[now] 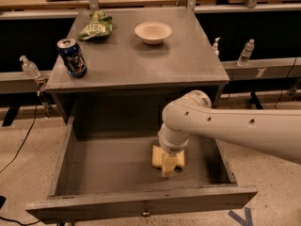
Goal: Pick sponge from top drawer and place on counter
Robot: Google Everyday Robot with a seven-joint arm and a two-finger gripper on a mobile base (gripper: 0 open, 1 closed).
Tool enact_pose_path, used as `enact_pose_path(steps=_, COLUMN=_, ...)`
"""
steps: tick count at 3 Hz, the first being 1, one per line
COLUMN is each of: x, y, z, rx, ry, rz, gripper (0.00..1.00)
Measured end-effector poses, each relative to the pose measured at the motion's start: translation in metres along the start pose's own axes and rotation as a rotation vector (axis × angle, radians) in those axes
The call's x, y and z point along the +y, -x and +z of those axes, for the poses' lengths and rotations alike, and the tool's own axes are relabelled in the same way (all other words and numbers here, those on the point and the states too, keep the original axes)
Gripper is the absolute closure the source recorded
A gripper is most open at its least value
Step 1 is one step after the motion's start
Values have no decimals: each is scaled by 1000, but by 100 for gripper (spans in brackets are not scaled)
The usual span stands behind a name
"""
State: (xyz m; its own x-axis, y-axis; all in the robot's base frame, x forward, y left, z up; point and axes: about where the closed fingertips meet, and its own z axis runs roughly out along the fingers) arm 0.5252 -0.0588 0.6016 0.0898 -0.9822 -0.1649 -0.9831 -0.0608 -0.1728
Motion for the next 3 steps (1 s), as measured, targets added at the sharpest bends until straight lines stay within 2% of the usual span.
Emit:
enact_pose_path(steps=1, x=-1, y=9, z=3, rx=-49, ry=-1, rz=-20, gripper=47)
enact_pose_path(steps=2, x=-5, y=14, z=-18, rx=-78, ry=-14, rz=-32, gripper=79)
enact_pose_path(steps=3, x=-9, y=11, z=-44, rx=-61, ry=-38, rz=-14, gripper=100)
